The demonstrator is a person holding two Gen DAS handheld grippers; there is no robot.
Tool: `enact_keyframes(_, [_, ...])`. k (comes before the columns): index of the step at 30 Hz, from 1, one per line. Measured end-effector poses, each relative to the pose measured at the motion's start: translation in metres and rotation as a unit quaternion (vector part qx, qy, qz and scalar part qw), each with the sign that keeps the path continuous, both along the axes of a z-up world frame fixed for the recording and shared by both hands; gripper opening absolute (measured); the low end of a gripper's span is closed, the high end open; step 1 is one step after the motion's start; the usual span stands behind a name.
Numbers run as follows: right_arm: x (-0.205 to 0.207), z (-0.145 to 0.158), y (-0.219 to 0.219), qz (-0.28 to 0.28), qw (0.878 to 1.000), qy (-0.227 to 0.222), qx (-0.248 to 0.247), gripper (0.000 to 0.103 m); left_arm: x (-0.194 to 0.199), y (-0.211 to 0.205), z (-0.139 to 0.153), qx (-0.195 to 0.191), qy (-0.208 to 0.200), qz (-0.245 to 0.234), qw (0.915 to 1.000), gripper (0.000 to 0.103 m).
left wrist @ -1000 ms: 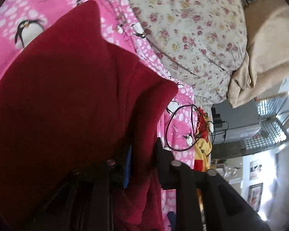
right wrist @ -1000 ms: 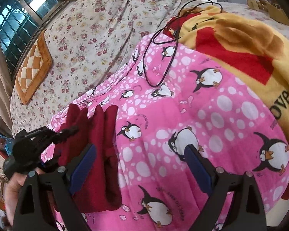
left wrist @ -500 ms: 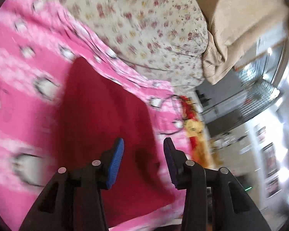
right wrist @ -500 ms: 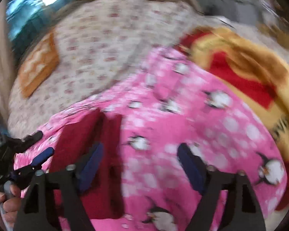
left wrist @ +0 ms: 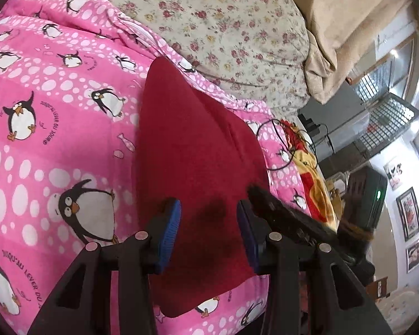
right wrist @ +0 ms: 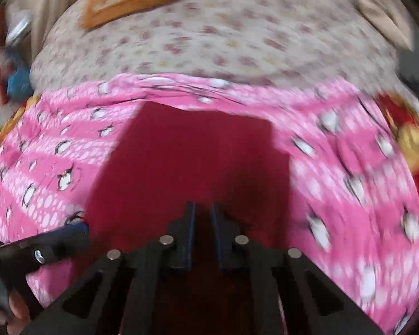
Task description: Fold small clothes
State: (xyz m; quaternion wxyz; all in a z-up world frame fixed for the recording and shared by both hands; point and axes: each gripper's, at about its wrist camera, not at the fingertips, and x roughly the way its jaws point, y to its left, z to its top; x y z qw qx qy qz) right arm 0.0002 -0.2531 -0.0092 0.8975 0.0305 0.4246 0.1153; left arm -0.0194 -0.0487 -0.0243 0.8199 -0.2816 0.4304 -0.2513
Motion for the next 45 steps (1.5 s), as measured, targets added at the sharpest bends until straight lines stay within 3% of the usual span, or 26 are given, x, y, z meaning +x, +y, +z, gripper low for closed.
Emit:
enact_keyframes(5, [-0.031, -0.021, -0.038, -0.003, 0.998, 0.035, 0.057, 0.000, -0.006, -0.005, 0.003, 0.008, -0.009, -0.006, 0.9999, 0.032])
enact_keyframes(8, [-0.035, -0.028, -0.051, 0.001, 0.995, 0.035, 0.097, 0.000, -0.020, -0.016, 0.017, 0.020, -0.038, -0.030, 0.9987, 0.032])
enact_keyframes(11, [-0.039, -0.035, -0.059, -0.004, 0.989, 0.047, 0.138, 0.000, -0.038, -0.037, 0.015, 0.060, -0.057, -0.073, 0.9939, 0.032])
enact_keyframes(13, [-0.041, -0.037, -0.058, -0.004, 0.990, 0.052, 0.134, 0.000, -0.042, -0.054, -0.010, 0.111, -0.032, -0.103, 0.9879, 0.032])
enact_keyframes(15, [-0.041, -0.040, -0.054, 0.001, 0.992, 0.051, 0.119, 0.000, -0.048, -0.057, -0.020, 0.125, -0.058, -0.102, 0.9852, 0.032])
enact_keyframes(17, [-0.040, -0.040, -0.052, 0.001, 0.992, 0.053, 0.112, 0.000, -0.048, -0.058, -0.014, 0.134, -0.057, -0.105, 0.9838, 0.032])
enact_keyframes(21, [-0.039, -0.026, -0.057, 0.000, 0.990, 0.059, 0.130, 0.000, -0.034, -0.045, 0.020, 0.113, -0.059, -0.097, 0.9871, 0.032])
enact_keyframes(23, [-0.038, -0.005, -0.058, 0.010, 0.989, 0.031, 0.142, 0.005, -0.020, -0.038, 0.043, 0.117, -0.087, -0.078, 0.9863, 0.032])
enact_keyframes(25, [-0.030, 0.023, -0.052, 0.018, 0.995, -0.017, 0.101, 0.014, 0.011, -0.034, 0.061, 0.137, -0.104, -0.052, 0.9838, 0.033])
enact_keyframes(28, [-0.003, 0.052, -0.040, 0.006, 0.998, -0.055, 0.034, 0.015, 0.078, -0.025, 0.065, 0.157, -0.078, 0.011, 0.9844, 0.033])
enact_keyframes(30, [0.024, 0.065, -0.032, -0.008, 0.997, -0.062, 0.047, 0.018, 0.115, -0.024, 0.058, 0.148, -0.046, 0.046, 0.9867, 0.033])
enact_keyframes(33, [0.069, 0.059, -0.014, -0.061, 0.996, -0.043, 0.055, 0.058, 0.154, -0.028, 0.037, 0.151, 0.009, 0.082, 0.9852, 0.033])
enact_keyframes(35, [0.094, 0.036, -0.003, -0.064, 0.997, -0.008, 0.043, 0.059, 0.162, -0.031, 0.018, 0.172, 0.038, 0.087, 0.9806, 0.033])
enact_keyframes(38, [0.118, -0.022, -0.008, -0.082, 0.994, 0.065, -0.024, 0.054, 0.176, -0.044, -0.023, 0.211, 0.084, 0.062, 0.9718, 0.039])
enact_keyframes(41, [0.121, -0.032, -0.015, -0.090, 0.994, 0.063, -0.023, 0.054, 0.176, -0.047, -0.034, 0.218, 0.067, 0.068, 0.9714, 0.042])
enact_keyframes(45, [0.120, -0.039, -0.007, -0.081, 0.994, 0.053, -0.050, 0.056, 0.183, -0.055, -0.039, 0.253, 0.064, 0.063, 0.9632, 0.044])
